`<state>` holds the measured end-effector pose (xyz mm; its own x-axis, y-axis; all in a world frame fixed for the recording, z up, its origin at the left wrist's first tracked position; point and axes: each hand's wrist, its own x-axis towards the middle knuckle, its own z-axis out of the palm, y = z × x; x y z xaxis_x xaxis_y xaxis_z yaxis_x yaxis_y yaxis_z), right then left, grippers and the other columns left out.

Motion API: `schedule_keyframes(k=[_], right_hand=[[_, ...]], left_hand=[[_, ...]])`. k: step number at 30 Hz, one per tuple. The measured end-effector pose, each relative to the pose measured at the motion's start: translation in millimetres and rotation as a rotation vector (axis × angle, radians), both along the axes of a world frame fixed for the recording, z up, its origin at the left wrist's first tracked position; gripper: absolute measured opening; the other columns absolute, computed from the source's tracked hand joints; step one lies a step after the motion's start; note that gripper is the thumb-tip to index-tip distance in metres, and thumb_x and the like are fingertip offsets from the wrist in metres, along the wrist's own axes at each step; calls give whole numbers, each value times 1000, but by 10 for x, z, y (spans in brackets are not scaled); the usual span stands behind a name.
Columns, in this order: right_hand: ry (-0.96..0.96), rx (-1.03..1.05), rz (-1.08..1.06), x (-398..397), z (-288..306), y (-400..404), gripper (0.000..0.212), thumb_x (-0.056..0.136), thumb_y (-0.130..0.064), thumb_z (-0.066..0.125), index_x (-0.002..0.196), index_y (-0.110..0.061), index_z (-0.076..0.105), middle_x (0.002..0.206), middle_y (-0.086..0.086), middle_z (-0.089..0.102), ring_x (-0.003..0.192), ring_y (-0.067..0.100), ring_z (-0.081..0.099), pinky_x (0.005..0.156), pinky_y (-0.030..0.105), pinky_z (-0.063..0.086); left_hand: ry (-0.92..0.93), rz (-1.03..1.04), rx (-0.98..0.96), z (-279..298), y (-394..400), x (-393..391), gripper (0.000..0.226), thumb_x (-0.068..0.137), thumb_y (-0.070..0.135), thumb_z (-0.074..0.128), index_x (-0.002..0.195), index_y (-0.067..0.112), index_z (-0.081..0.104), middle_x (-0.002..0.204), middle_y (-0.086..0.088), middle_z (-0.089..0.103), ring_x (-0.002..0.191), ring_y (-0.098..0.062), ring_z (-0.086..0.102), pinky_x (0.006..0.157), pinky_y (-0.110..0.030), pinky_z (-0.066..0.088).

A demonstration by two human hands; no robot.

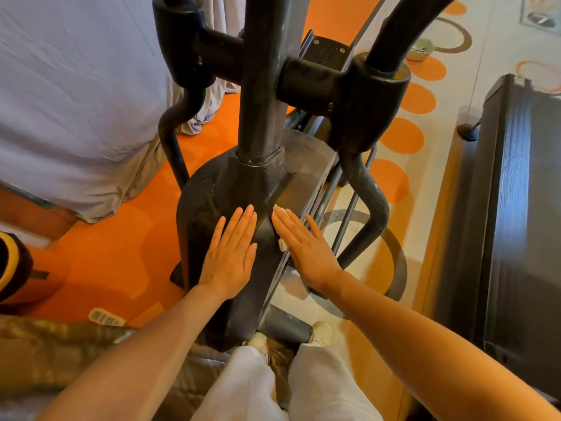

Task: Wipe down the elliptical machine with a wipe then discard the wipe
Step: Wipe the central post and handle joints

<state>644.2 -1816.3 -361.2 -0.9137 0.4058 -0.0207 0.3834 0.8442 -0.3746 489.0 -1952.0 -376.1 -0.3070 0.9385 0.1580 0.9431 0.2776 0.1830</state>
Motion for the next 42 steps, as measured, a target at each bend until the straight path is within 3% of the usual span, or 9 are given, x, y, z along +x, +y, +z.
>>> schedule_keyframes(k=[2, 6, 9, 14, 23, 28, 42], right_hand=[[30, -25, -22, -14, 46, -22, 86, 93, 7, 52, 157, -24, 4, 164, -5, -2, 148, 10, -14, 119, 35, -12], [115, -112, -136, -30, 182, -154, 65, 98, 1, 48, 155, -18, 21, 162, 1, 18, 149, 19, 14, 119, 29, 7], [136, -123, -195, 17, 236, -252, 56, 100, -6, 46, 153, -15, 30, 159, 5, 28, 146, 24, 27, 118, 31, 14], [133, -176, -288, 151, 334, -393, 47, 102, -14, 45, 148, -15, 38, 153, 6, 39, 142, 26, 35, 120, 38, 22], [78, -202, -290, 500, 603, -159, 42, 101, -12, 48, 142, -12, 43, 147, 10, 45, 134, 26, 42, 114, 33, 28], [74, -250, -205, 794, 699, 112, 39, 98, -4, 49, 137, -8, 46, 141, 13, 47, 128, 30, 44, 107, 33, 34], [197, -243, -86, 1434, 841, 920, 31, 101, -7, 43, 130, -7, 51, 131, 13, 52, 114, 27, 50, 95, 24, 34]], left_hand=[[9, 8, -13, -2, -21, 26, 56, 107, 39, 4, 156, 11, 7, 165, -9, 12, 152, -25, 11, 122, -44, 12], [49, -11, -32, 42, -19, 71, 58, 106, 41, 4, 155, 11, 7, 164, -11, 16, 151, -28, 14, 122, -44, 15], [77, -56, -48, 81, -34, 101, 57, 106, 38, 11, 154, 7, 19, 161, -12, 25, 149, -28, 24, 120, -44, 22], [47, -106, -63, 194, -12, 166, 57, 103, 35, 24, 147, 4, 41, 154, -14, 39, 143, -29, 37, 116, -46, 33], [36, -140, 20, 401, 151, 405, 50, 99, 34, 34, 132, 5, 59, 136, -13, 59, 124, -28, 56, 106, -46, 45], [66, -118, 63, 506, 297, 684, 47, 96, 32, 39, 123, 3, 64, 116, -14, 66, 102, -31, 65, 90, -43, 53], [132, -30, 74, 699, 820, 1357, 48, 96, 32, 37, 121, 1, 63, 118, -16, 65, 104, -33, 63, 89, -44, 52]])
